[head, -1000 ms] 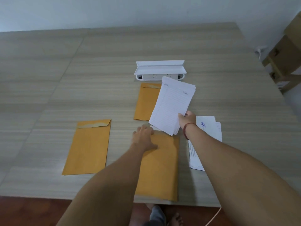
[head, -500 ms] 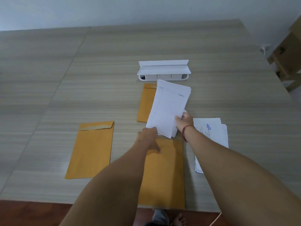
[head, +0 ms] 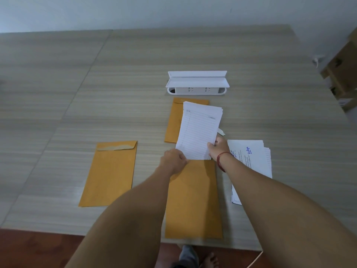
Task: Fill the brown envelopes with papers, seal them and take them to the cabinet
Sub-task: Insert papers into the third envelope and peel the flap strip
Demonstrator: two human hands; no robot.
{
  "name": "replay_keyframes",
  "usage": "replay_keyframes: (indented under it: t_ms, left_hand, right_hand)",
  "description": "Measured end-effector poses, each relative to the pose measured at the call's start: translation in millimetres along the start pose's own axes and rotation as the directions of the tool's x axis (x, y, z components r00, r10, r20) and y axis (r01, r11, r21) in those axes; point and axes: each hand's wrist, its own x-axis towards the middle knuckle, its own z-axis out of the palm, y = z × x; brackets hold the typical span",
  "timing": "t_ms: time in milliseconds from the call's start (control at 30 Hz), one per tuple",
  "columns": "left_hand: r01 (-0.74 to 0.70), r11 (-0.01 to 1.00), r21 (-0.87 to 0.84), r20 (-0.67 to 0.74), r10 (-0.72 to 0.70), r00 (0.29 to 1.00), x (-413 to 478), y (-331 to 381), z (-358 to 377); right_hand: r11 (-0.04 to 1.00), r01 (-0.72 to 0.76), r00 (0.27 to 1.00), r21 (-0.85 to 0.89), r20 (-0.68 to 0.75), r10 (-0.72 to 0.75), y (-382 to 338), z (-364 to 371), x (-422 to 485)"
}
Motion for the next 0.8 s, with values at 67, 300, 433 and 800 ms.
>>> replay_keyframes:
  t_ms: [67,300,433,800]
  left_hand:
    - [-0.034,0.999,0.035,-0.033,0.035,0.999,-1,2,-1]
    - [-0.079,0.995,0.066,-0.154,0.088,0.984,-3,11,-4]
    - [-0.094,0.994,0.064,-0.162,0.103,0.981,-2,12,-5]
    - [-0.101,0.995,0.004,-0.198,0.100,0.975,-1,12,-5]
  right_hand:
    - [0.999,0.022,1.000,-0.048,0.005,-0.022,-1,0,-2]
    - [0.972,0.135,0.990,-0.192,0.072,-0.123,1,3,-10]
    - [0.992,0.116,0.993,-0.046,0.012,-0.116,0,5,-15]
    - [0.981,0.163,0.987,-0.108,0.020,-0.162,-3,1,-15]
